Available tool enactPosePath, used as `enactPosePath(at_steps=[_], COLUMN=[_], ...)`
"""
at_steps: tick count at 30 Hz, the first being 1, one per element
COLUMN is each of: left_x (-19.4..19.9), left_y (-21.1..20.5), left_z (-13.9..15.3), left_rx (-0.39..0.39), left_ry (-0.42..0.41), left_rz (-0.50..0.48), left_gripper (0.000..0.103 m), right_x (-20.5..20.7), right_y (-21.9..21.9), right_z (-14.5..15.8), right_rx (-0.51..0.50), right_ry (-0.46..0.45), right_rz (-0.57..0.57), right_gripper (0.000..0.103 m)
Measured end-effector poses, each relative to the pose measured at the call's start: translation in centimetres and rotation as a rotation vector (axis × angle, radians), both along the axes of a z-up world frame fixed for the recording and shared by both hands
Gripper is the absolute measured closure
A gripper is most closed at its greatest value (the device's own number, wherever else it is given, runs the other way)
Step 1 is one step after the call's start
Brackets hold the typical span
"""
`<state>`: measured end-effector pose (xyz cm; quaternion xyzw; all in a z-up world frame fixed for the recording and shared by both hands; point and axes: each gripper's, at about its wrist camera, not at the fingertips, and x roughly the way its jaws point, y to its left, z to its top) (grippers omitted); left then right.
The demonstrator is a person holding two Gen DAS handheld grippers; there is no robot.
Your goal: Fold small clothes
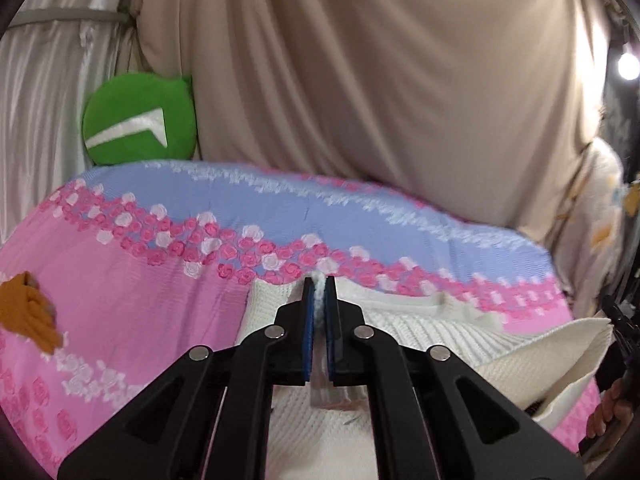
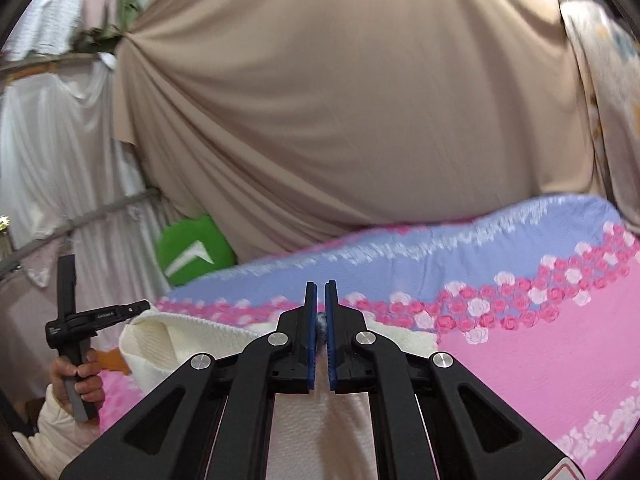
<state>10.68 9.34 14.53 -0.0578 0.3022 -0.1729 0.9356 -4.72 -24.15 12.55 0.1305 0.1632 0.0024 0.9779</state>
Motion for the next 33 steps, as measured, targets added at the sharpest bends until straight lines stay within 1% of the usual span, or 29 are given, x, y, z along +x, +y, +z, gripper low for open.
enactPosePath(at_steps=[1,4,5,7,8,9,10,11,12,13,14,15,16,17,19,21,22,23,24,25,26,27,28,30,31,32,33], left_x=[1.4,6.9,8.1,10.8,11.3,11.8,11.8,11.1,10.3,9.2,7.6,6.5,4.9,4.4,3.7,3.6,3.4,3.3,3.2,3.3,3.4,3.6,3.9,4.4,4.5,4.8,5.2], left_y=[-0.6,-2.6,-3.0,-3.6,-3.6,-3.5,-3.4,-2.9,-2.5,-2.1,-1.6,-1.3,-1.0,-1.1,-1.4,-2.0,-2.1,-2.1,-1.9,-1.6,-1.2,-0.7,0.0,1.0,1.0,0.9,0.9], left_z=[-1.0,-5.1,-6.2,-9.0,-10.0,-10.7,-11.1,-10.9,-10.5,-9.9,-9.0,-8.4,-8.0,-7.7,-8.3,-9.8,-10.4,-10.8,-11.2,-11.5,-11.7,-11.7,-11.6,-11.2,-11.2,-11.4,-11.6], left_rx=[0.014,0.075,0.078,0.104,0.105,0.106,0.106,0.093,0.090,0.095,0.109,0.115,0.130,0.146,0.163,0.175,0.191,0.207,0.219,0.225,0.234,0.235,0.219,0.184,0.188,0.205,0.214], left_ry=[0.021,0.124,0.114,0.187,0.216,0.238,0.244,0.228,0.225,0.200,0.159,0.127,0.095,0.092,0.124,0.185,0.192,0.192,0.194,0.199,0.205,0.207,0.211,0.221,0.218,0.216,0.222], left_rz=[0.011,0.054,0.068,0.084,0.085,0.086,0.081,0.071,0.066,0.061,0.059,0.055,0.045,0.044,0.016,-0.008,0.003,0.013,0.022,0.026,0.043,0.060,0.076,0.078,0.086,0.095,0.103], left_gripper=[0.099,0.099,0.099,0.098,0.096,0.095,0.094,0.092,0.084,0.076,0.057,0.043,0.040,0.038,0.038,0.038,0.038,0.039,0.048,0.054,0.072,0.087,0.091,0.092,0.092,0.092,0.092], right_x=[2.3,7.7,9.5,11.8,12.6,12.5,11.8,10.4,9.1,7.7,6.0,4.7,3.6,3.3,3.4,4.1,4.7,5.1,5.4,5.7,5.6,5.3,4.9,4.3,4.5,5.6,7.1], right_y=[-1.0,-3.8,-4.8,-6.3,-6.8,-6.9,-6.8,-6.6,-6.3,-6.0,-5.4,-4.8,-4.1,-3.7,-2.9,-1.7,-1.1,-0.8,-0.6,-0.5,-0.6,-0.9,-1.2,-2.5,-3.5,-5.1,-6.2], right_z=[-1.2,-4.8,-6.2,-8.6,-9.6,-9.7,-9.5,-8.9,-8.4,-8.0,-7.6,-7.5,-7.6,-8.0,-9.1,-10.6,-11.4,-11.9,-12.3,-12.4,-11.9,-10.8,-9.4,-7.4,-7.1,-7.9,-9.2], right_rx=[0.004,0.035,0.053,0.092,0.101,0.090,0.072,0.060,0.051,0.038,0.014,-0.014,-0.045,-0.058,-0.079,-0.157,-0.206,-0.230,-0.252,-0.267,-0.271,-0.259,-0.233,-0.164,-0.123,-0.072,-0.050], right_ry=[0.041,0.152,0.202,0.270,0.310,0.313,0.295,0.266,0.247,0.232,0.216,0.213,0.223,0.246,0.306,0.368,0.410,0.432,0.451,0.464,0.452,0.410,0.358,0.272,0.253,0.274,0.340], right_rz=[-0.020,-0.076,-0.080,-0.106,-0.120,-0.148,-0.169,-0.164,-0.156,-0.146,-0.129,-0.115,-0.098,-0.083,-0.053,-0.048,-0.047,-0.041,-0.037,-0.041,-0.047,-0.051,-0.054,-0.068,-0.076,-0.086,-0.086], right_gripper=[0.100,0.100,0.100,0.097,0.095,0.093,0.091,0.090,0.086,0.073,0.056,0.048,0.040,0.040,0.040,0.040,0.045,0.066,0.082,0.096,0.096,0.096,0.097,0.097,0.097,0.097,0.096])
